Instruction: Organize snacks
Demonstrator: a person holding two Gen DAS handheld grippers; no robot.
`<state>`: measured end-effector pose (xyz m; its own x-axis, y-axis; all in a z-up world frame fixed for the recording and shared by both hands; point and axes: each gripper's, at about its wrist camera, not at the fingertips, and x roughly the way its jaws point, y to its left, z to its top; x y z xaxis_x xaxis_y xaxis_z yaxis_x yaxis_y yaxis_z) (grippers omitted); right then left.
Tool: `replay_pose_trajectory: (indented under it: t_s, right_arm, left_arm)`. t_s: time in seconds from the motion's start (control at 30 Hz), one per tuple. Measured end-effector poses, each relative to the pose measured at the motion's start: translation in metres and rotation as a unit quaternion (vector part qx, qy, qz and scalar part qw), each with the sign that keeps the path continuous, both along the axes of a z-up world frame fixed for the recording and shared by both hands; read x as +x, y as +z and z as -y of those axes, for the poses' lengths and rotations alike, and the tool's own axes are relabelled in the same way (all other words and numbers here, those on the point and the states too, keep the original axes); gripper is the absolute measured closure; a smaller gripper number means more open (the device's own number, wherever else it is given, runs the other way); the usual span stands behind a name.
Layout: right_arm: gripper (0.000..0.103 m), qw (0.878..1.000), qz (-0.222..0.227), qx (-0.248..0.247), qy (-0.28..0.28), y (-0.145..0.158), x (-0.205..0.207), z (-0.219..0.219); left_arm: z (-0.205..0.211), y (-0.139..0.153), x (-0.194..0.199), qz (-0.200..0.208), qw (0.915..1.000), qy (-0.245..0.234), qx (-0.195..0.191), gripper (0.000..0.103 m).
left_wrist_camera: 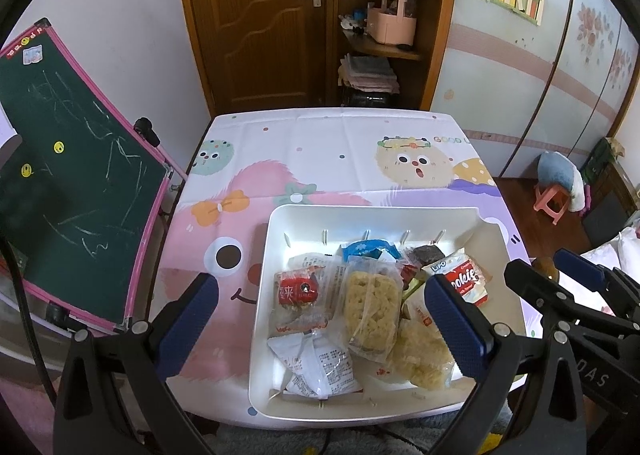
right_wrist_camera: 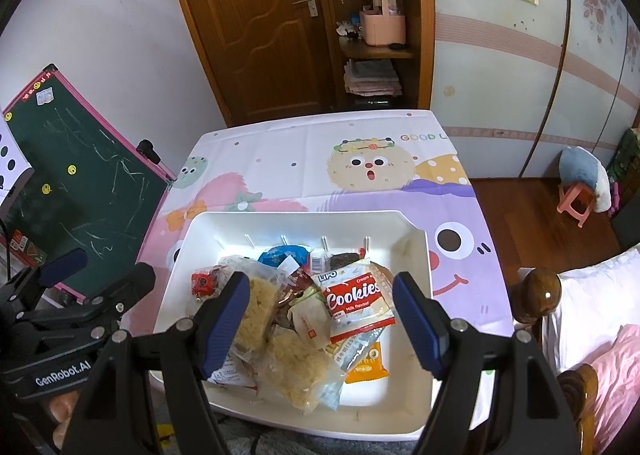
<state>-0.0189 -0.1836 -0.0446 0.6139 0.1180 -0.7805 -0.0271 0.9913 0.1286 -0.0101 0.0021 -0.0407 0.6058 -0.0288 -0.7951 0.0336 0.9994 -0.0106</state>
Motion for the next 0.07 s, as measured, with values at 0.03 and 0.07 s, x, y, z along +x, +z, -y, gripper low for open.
replay_pose_trajectory:
  t_s: [0.03,0.07]
  right_arm:
    - [0.029,1.000,0.000,0.000,0.000,0.0001,0.0001,-0.0001]
    - [0.029,1.000,0.000,0.000,0.000,0.0001,0.0002,-0.0002]
  left_arm:
    - [-0.0010,0.0003,0.0016,-0.001,1.0000,0.000,0.000,0.000]
    - [-0.0017,0.0002,0.0018,-0.002,1.0000,-0.001,0.001,0.000]
